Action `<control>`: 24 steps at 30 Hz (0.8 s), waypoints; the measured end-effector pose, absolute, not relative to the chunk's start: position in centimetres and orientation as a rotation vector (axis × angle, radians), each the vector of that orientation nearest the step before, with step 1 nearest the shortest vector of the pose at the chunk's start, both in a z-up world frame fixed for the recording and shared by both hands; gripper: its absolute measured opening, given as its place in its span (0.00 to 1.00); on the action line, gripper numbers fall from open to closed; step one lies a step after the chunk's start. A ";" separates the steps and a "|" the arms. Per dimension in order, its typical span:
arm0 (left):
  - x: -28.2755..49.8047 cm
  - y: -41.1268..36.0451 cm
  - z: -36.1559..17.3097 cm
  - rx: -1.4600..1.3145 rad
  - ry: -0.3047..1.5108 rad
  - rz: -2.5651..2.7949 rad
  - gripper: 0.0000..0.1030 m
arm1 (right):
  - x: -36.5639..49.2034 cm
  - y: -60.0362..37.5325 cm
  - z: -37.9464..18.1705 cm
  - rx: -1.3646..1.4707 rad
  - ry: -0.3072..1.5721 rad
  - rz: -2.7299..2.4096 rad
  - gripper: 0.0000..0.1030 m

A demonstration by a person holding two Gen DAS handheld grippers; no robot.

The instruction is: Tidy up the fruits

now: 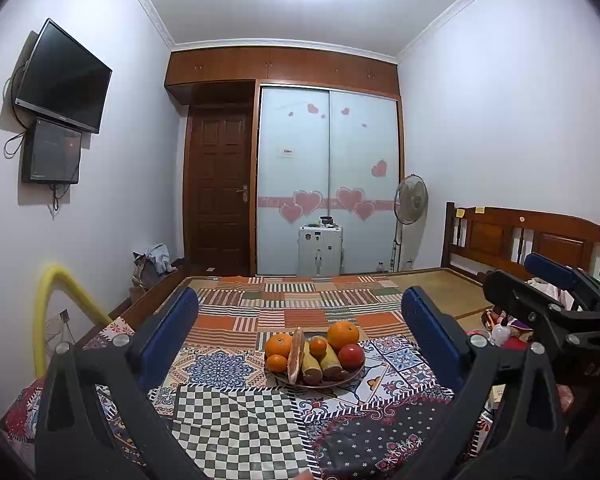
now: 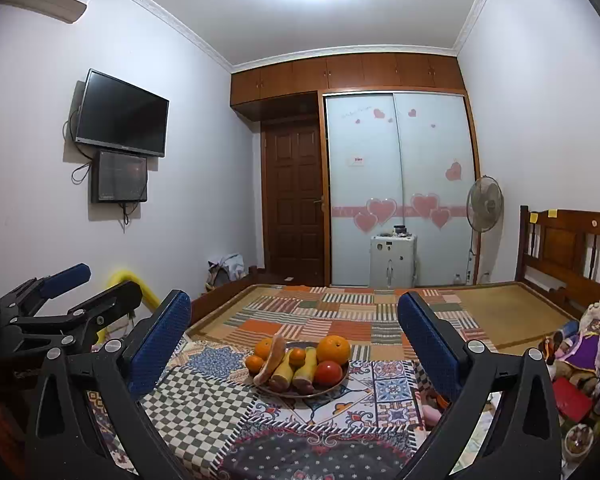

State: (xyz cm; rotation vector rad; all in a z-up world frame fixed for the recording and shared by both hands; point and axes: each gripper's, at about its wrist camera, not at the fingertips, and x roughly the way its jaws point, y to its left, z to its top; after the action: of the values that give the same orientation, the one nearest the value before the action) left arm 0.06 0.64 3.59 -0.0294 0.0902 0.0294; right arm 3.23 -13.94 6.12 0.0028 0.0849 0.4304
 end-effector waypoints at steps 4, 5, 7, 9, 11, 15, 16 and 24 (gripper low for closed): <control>0.2 0.6 3.5 -0.030 0.089 0.027 1.00 | 3.2 -14.1 6.2 0.002 0.083 0.429 1.00; 0.2 0.6 3.5 -0.030 0.090 0.027 1.00 | 3.2 -14.1 6.2 0.002 0.082 0.428 1.00; 0.3 0.7 3.4 -0.034 0.090 0.027 1.00 | 3.2 -14.1 6.3 0.002 0.082 0.429 1.00; 0.4 0.7 3.4 -0.037 0.093 0.024 1.00 | 3.2 -14.1 6.3 0.002 0.081 0.428 1.00; 0.5 0.7 3.4 -0.038 0.095 0.022 1.00 | 3.2 -14.1 6.3 0.003 0.081 0.430 1.00; 0.5 0.7 3.4 -0.037 0.101 0.020 1.00 | 3.1 -14.1 6.3 0.002 0.080 0.429 1.00; 0.6 0.7 3.4 -0.037 0.101 0.019 1.00 | 3.1 -14.1 6.3 0.002 0.080 0.428 1.00; 0.3 0.7 3.3 -0.036 0.099 0.012 1.00 | 3.1 -14.1 6.5 0.001 0.081 0.428 1.00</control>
State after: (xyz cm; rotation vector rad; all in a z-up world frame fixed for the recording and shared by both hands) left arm 0.31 0.69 3.33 -0.0358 0.0994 0.0118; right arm 3.12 -14.13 6.45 0.0009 0.0812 0.4283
